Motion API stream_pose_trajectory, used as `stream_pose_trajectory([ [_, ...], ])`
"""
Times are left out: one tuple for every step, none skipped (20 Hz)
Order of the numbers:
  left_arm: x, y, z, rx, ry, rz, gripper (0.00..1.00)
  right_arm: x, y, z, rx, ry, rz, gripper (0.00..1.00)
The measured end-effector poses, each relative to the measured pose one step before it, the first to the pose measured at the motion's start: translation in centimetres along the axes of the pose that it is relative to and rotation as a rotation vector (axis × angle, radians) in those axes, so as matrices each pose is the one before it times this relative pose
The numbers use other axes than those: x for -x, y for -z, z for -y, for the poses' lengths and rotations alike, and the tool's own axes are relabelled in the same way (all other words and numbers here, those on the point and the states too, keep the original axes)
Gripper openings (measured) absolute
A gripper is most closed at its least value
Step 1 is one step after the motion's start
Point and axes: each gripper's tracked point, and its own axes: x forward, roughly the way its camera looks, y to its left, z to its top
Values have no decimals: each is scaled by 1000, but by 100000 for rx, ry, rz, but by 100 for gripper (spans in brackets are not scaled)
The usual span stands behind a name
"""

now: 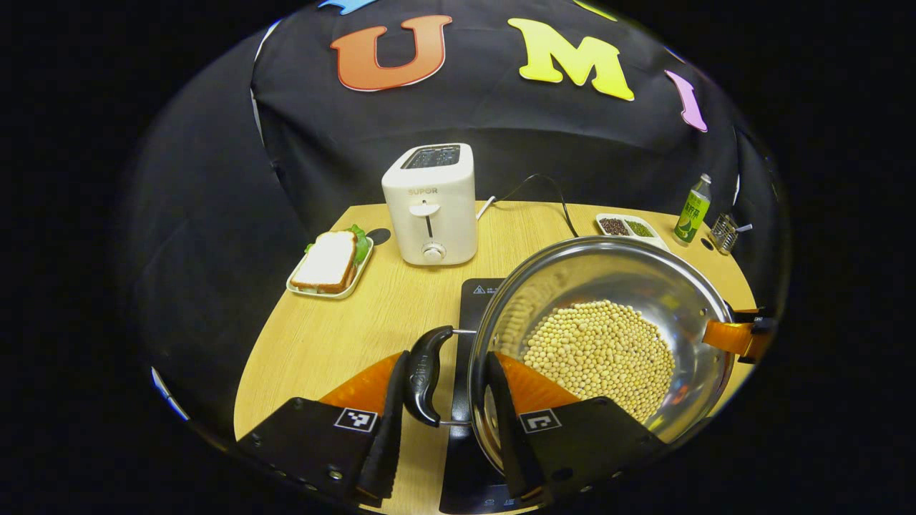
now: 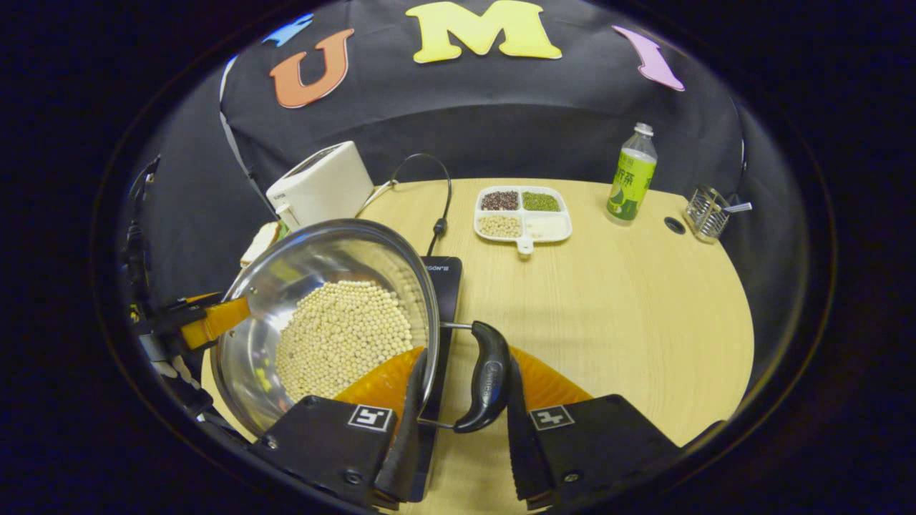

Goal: First push the handle of the pot to place it horizontally, then grasp the pot with both hands and set it on the induction cooktop.

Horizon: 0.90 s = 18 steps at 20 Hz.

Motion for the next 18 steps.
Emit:
stream_pose_trajectory([
  [69, -54, -69, -281, 17, 765, 57, 35, 53, -19, 149, 100, 273, 54],
  [-104, -23, 46, -363, -78, 910, 57, 4, -33, -4, 304, 71, 245, 54],
  [22, -21, -8, -254, -134, 479, 57, -8, -38, 39, 148, -46, 263, 54],
  [-4, 5, -33, 80, -101, 418, 57, -31, 23, 16, -304, -40, 398, 54],
  [-59, -134, 1, 339, -49, 421, 57, 20, 5, 2, -376, -35, 656, 54],
  [-49, 17, 84, 217, -79, 543, 57, 6, -73, 22, -121, 231, 911, 54],
  [40, -39, -13, -161, 1, 1213, 57, 29, 16, -11, 28, -99, 859, 54],
  [129, -80, -90, 400, -253, 1408, 57, -68, -118, 28, -596, -509, 1627, 55],
  [6, -127, 31, 81, -409, 1875, 67, -10, -62, -65, -610, -880, 1540, 56],
  [144, 118, -21, -1125, -264, 1536, 57, -66, -122, -12, -417, -350, 1038, 56],
  [-28, 6, -29, -1522, -306, 1217, 58, 0, -32, 51, 253, -302, 1049, 58],
  [135, -4, -19, -429, -621, 938, 59, -30, -65, 19, -344, -402, 1505, 58],
  [158, -6, -5, 358, -611, 1482, 61, 0, -25, -72, -832, -735, 1217, 59],
  [31, -214, -53, 1033, -754, 2456, 63, -34, -133, 97, -106, -329, 1719, 62],
  [50, -108, -105, 658, -1047, 2937, 65, 23, -209, 39, 787, -103, 2691, 67],
  [195, -25, 80, 300, -231, 2713, 67, -2, -214, 263, 1494, 1074, 4009, 70],
  [299, -201, 112, -229, -137, 2578, 77, 136, -414, 565, 1892, 2256, 4376, 76],
  [170, -365, 54, -636, -293, 3061, 87, 198, -438, -6, 376, 160, 4109, 82],
])
